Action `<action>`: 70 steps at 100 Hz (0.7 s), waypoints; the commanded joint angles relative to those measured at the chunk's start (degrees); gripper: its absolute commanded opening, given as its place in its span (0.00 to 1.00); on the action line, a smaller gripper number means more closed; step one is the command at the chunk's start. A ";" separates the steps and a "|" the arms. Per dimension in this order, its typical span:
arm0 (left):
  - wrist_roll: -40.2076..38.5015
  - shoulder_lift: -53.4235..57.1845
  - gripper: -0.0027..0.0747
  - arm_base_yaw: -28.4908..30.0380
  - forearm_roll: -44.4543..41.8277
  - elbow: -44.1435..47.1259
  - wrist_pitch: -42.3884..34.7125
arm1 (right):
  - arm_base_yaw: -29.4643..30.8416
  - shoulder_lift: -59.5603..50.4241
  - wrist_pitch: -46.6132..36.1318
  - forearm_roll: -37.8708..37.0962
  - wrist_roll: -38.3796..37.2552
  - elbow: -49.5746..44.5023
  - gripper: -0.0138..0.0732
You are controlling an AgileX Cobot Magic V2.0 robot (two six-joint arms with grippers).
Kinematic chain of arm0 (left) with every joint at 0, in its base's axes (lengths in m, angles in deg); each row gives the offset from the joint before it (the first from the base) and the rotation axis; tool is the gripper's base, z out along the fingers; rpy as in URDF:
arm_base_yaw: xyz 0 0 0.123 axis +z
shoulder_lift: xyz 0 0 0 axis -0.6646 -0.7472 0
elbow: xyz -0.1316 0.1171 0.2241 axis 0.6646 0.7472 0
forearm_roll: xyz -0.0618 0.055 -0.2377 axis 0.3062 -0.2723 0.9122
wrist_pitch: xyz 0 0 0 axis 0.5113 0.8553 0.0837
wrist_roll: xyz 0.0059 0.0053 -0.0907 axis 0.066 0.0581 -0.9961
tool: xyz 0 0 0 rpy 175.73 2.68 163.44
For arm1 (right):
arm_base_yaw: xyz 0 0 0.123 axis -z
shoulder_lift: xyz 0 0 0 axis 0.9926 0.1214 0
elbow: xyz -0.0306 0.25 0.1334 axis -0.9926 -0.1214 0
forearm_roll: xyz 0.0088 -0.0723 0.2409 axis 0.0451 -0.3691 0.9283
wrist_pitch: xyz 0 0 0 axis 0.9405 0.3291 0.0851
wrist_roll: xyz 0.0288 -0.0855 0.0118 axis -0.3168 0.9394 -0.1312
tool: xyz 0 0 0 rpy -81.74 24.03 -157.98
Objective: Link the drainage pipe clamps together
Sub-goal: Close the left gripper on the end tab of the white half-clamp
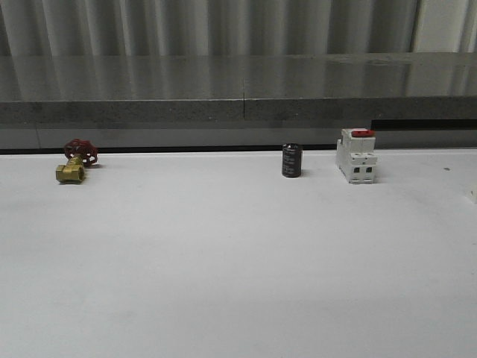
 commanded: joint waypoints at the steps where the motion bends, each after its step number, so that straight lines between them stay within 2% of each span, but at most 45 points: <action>1: 0.08 2.68 0.83 0.23 0.16 -1.57 -2.52 | -0.04 -1.06 -4.49 -0.33 0.57 0.90 0.08; 41: 0.13 0.46 0.83 0.23 0.65 -1.57 -2.85 | -0.04 -1.06 -4.49 -0.33 0.57 0.90 0.08; 47: 0.13 0.32 0.80 0.12 0.91 -1.57 -2.85 | -0.04 -1.06 -4.49 -0.33 0.57 0.90 0.08; 54: 0.13 0.32 0.70 0.12 0.91 -1.57 -2.61 | -0.04 -1.06 -4.49 -0.33 0.57 0.90 0.08; 70: 0.13 0.42 0.27 0.12 1.03 -1.57 -0.99 | -0.04 -1.06 -4.49 -0.33 0.57 0.90 0.08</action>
